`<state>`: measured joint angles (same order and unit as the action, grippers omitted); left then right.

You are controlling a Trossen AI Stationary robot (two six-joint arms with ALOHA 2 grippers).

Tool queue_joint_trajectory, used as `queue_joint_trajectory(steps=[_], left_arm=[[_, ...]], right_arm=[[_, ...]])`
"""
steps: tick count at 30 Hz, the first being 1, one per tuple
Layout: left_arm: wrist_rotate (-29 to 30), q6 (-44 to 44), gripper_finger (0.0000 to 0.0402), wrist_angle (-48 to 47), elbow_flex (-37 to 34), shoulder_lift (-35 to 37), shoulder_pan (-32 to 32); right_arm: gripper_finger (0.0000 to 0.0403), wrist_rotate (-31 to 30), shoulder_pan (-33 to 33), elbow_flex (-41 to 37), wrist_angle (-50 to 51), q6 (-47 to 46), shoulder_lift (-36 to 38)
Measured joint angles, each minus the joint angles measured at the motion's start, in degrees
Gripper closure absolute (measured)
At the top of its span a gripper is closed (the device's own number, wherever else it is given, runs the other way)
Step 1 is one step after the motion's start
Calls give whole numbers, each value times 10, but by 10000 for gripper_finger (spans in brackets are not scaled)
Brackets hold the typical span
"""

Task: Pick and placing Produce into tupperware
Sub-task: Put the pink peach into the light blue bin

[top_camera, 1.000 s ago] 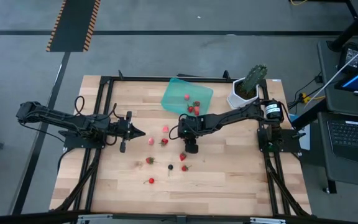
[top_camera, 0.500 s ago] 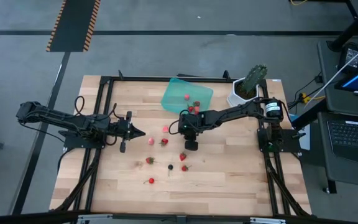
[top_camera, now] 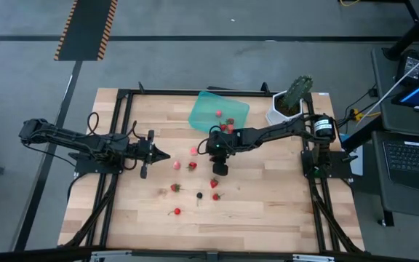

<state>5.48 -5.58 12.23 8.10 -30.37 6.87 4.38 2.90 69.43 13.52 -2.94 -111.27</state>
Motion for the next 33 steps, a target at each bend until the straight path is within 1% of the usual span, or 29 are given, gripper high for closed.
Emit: queue_joint_trajectory(steps=[14,22,24,29,31,33], left_arm=[[0,2,401,-2,0,0,-1],[0,2,401,-2,0,0,-1],[0,2,401,-2,0,0,-1],[0,2,401,-2,0,0,-1],[0,2,401,-2,0,0,-1],[0,2,401,-2,0,0,-1]], right_arm=[[317,2,-13,0,12,12,80],[317,2,-25,0,42,18,163],[317,-6,-28,-4,52,17,188],[319,-43,-47,-60,47,3,266],[319,-67,-57,-96,29,-13,305],[319,-76,-68,-138,-4,-24,342]])
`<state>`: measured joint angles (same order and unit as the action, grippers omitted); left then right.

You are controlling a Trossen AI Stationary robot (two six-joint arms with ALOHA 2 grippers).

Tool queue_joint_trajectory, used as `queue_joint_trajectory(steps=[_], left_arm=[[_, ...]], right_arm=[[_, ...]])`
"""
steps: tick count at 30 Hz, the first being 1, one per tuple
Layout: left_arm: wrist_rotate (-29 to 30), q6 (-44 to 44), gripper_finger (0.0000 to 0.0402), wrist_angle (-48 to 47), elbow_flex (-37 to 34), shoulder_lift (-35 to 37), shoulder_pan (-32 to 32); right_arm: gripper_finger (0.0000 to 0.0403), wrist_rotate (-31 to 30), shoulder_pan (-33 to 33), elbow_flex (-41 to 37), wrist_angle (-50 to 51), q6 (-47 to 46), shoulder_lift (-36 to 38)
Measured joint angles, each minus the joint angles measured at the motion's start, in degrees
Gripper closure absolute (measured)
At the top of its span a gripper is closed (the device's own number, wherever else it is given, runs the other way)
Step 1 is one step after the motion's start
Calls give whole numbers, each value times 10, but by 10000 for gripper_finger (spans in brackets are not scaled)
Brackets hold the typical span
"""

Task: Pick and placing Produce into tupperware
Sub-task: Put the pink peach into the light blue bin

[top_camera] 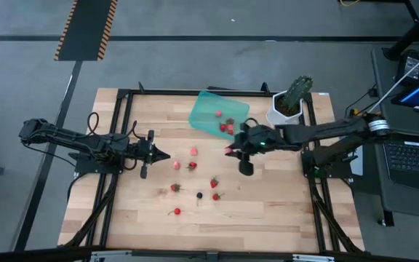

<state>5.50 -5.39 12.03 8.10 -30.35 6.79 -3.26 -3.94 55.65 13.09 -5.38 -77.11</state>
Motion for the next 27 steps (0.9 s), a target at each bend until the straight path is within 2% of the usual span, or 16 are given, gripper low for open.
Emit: queue_joint_trajectory(steps=[7,11,18,24,27], left_arm=[[0,0,401,3,0,0,0],[0,-1,401,5,0,0,0],[0,-1,401,5,0,0,0],[0,-1,401,5,0,0,0],[0,-1,401,5,0,0,0]], right_arm=[[319,-1,-39,-167,-195,-3,97],[319,-1,-55,-246,-306,-3,123],[319,2,-77,-340,-440,0,141],[319,91,-84,-401,-577,29,140],[319,101,-84,-426,-613,26,140]])
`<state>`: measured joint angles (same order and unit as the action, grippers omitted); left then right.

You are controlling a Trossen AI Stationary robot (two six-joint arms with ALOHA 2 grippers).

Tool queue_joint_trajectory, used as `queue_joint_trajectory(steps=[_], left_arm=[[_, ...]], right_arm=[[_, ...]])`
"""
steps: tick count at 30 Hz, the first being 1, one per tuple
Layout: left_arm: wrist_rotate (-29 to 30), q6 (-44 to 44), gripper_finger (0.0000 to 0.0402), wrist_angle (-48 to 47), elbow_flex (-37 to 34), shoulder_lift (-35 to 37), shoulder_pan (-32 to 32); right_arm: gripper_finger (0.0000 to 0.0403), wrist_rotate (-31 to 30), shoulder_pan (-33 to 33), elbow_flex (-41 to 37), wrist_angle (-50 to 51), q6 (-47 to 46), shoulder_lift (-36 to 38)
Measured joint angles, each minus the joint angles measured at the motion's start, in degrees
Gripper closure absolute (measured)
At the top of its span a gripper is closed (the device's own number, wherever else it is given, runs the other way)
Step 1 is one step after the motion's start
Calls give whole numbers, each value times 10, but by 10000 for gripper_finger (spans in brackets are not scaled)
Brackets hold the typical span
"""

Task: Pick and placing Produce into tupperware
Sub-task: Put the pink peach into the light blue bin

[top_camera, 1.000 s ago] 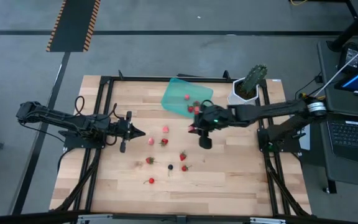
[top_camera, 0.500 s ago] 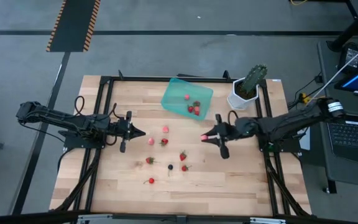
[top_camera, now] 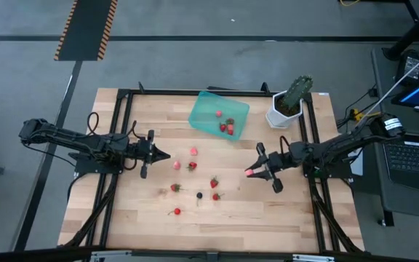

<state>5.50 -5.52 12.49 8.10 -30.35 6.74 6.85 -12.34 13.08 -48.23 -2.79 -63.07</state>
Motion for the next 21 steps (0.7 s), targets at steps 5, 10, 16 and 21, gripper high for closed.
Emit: queue_joint_trajectory(steps=[5,10,16,21], left_arm=[[0,-2,401,0,0,0,0],[0,-2,401,0,0,0,0],[0,-1,401,0,0,0,0],[0,-1,401,0,0,0,0]], right_arm=[[319,-41,0,-20,-19,-15,0],[319,-120,0,-29,-18,-20,0],[319,-208,-8,-30,-18,-33,0],[319,-243,-14,-30,-17,-29,0]])
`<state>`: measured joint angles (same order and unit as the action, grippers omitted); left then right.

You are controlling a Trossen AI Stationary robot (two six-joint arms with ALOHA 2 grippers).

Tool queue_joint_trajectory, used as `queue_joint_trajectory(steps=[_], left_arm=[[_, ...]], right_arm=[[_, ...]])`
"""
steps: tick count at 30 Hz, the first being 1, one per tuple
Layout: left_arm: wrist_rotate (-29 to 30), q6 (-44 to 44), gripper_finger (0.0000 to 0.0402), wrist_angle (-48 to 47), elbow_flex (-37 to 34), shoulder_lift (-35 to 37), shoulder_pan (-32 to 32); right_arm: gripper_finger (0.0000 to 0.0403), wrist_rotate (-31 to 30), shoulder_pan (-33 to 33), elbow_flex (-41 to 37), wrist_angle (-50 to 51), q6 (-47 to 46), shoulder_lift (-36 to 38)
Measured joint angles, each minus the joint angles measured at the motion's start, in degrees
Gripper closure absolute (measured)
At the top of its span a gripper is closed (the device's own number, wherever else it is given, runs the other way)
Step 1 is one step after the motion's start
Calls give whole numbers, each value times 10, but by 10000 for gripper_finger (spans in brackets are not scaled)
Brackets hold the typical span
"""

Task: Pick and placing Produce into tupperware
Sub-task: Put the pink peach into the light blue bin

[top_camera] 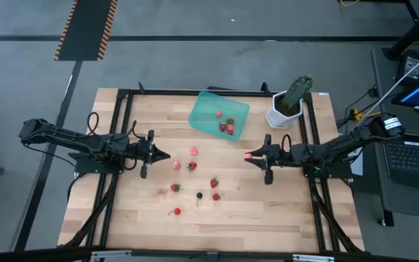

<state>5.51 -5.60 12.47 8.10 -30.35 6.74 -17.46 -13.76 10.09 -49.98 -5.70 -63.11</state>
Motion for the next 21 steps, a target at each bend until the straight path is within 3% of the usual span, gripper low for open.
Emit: queue_joint_trajectory(steps=[12,21], left_arm=[[0,2,401,0,0,0,0],[14,2,401,0,0,0,0]], right_arm=[[320,-58,5,0,-1,27,0],[320,-60,52,27,40,16,0]])
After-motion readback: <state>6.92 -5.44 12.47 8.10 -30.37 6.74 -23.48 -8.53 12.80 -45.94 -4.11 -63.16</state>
